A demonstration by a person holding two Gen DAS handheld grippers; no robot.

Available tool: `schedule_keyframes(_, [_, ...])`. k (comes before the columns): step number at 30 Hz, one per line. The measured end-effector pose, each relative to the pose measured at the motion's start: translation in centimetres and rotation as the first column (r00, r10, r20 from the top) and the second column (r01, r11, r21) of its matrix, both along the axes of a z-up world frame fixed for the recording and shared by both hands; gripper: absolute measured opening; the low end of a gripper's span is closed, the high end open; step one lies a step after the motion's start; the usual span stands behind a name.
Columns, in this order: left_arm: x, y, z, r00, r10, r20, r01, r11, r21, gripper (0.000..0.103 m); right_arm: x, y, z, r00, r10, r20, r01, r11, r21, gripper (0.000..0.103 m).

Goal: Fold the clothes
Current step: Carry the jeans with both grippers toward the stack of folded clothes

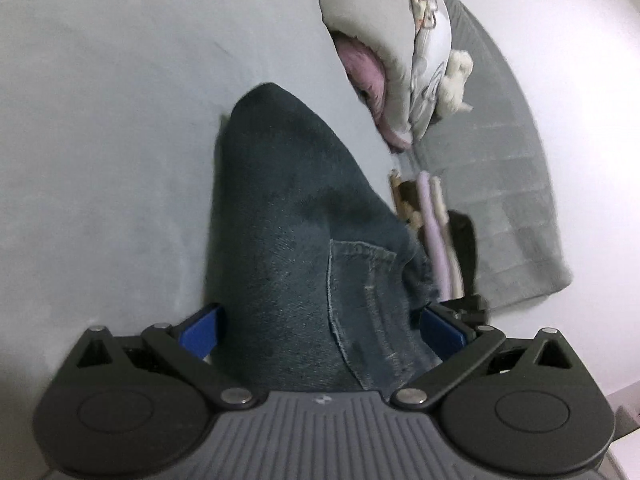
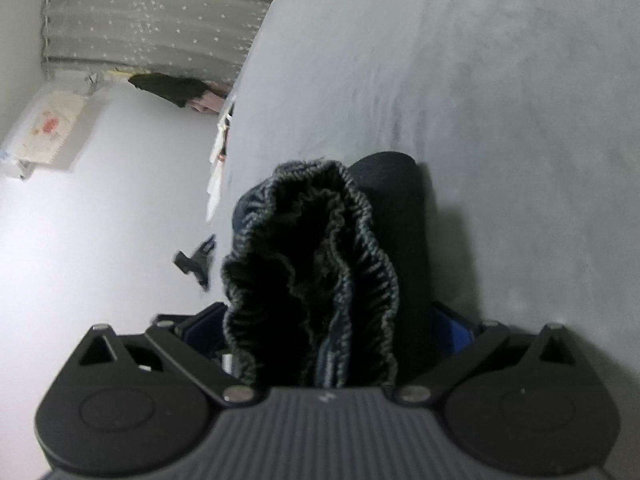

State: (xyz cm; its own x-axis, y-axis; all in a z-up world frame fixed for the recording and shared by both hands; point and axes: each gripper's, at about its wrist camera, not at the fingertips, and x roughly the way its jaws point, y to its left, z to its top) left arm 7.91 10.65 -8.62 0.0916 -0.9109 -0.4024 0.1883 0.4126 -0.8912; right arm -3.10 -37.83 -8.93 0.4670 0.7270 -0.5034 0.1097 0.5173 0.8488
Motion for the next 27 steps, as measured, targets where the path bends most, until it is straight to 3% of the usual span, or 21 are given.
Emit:
schedule_keyframes(7, [-2.4, -1.3, 0.7, 0.978, -0.003, 0.210, -0.016, 0.996, 0.090, 0.103, -0.7, 1.0, 0.6, 0.999, 0.010, 0.050, -0.007, 0.999, -0.052, 0.103])
schedule_keyframes(13, [-1.2, -0.5, 0.5, 0.987, 0.025, 0.158, -0.031, 0.999, 0.036, 0.103, -2.1, 1.6, 1.2, 0.993, 0.016, 0.117, -0.007, 0.997, -0.072, 0.103])
schedule_keyframes(18, [-1.1, -1.2, 0.6, 0.993, -0.004, 0.118, -0.003, 0.998, 0.062, 0.103, -3.1, 3.2, 2.4, 0.990, 0.037, 0.135, -0.014, 0.985, -0.169, 0.103])
schedule_keyframes(21, [-0.9, -1.3, 0.4, 0.997, 0.028, 0.070, -0.031, 0.998, 0.047, 0.101, -3.3, 4.0, 3.1, 0.992, 0.040, 0.123, -0.014, 0.978, -0.207, 0.103])
schedule_keyframes(27, [-1.7, -2.8, 0.4, 0.991, 0.053, 0.119, -0.061, 0.996, 0.062, 0.098, -3.9, 4.0, 3.2, 0.995, -0.012, 0.094, 0.030, 0.981, -0.191, 0.103])
